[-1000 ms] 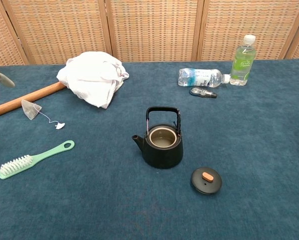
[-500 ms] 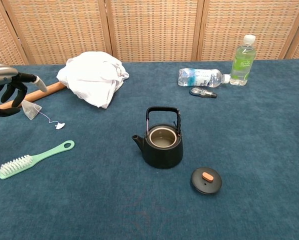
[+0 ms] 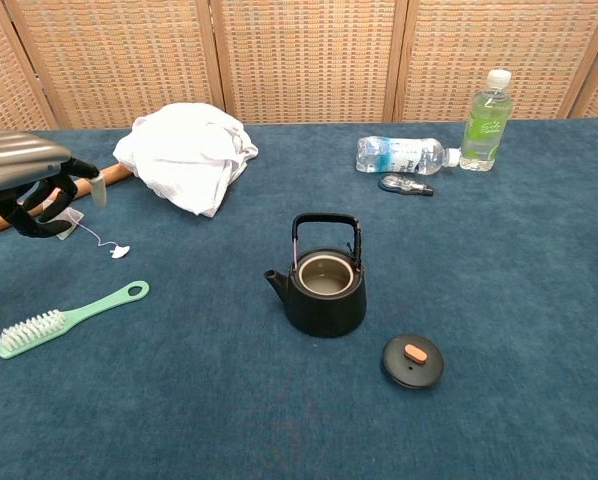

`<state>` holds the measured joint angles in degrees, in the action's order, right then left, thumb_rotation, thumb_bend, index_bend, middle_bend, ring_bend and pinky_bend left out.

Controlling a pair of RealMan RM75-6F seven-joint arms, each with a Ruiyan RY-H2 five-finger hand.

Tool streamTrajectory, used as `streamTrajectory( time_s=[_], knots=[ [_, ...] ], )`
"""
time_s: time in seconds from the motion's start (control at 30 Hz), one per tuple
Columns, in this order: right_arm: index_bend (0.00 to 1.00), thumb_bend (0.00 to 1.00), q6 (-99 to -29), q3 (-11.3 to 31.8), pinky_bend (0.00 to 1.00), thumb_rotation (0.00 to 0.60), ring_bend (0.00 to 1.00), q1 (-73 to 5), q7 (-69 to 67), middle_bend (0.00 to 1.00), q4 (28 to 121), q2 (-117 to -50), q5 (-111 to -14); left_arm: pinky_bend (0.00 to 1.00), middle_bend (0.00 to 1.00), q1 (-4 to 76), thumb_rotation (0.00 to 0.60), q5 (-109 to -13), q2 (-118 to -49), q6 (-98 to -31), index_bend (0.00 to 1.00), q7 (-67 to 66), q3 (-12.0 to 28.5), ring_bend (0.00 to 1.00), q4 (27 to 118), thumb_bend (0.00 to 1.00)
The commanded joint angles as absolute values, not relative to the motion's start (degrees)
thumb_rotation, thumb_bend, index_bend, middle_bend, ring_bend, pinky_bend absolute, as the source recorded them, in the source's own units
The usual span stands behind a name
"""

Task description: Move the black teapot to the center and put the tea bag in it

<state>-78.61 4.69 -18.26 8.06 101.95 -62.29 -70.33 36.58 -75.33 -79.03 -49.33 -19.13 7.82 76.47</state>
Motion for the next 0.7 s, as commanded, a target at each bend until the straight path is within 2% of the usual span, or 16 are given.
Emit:
streamTrajectory(
  time_s=[0.03,0.3,0.7],
  knots=[
    [0.27,0.58,-78.1,5.0,0.36,0.600,0.21,-18.1,7.8,0.27,102.0,-62.0,-70.3,0.70,0.69,37.4,0.600,-72.6,-81.2,-48.8,0.36,-21.3,8.1,0.67,74.8,0.42],
    [0.27,0.58,-77.7,5.6,0.36,0.600,0.21,-17.4,7.7,0.27,101.9,-62.0,-70.9,0.71,0.70,38.3,0.600,-68.6,-84.4,-48.6,0.43,-22.9,8.4,0.68,71.6,0.39],
    [0.27,0.58,-76.8,6.4,0.36,0.600,0.21,-16.6,7.4,0.27,101.6,-61.8,-71.1,0.72,0.71,39.4,0.600,-65.8,-87.7,-48.5,0.47,-23.3,8.3,0.70,68.0,0.36]
  ],
)
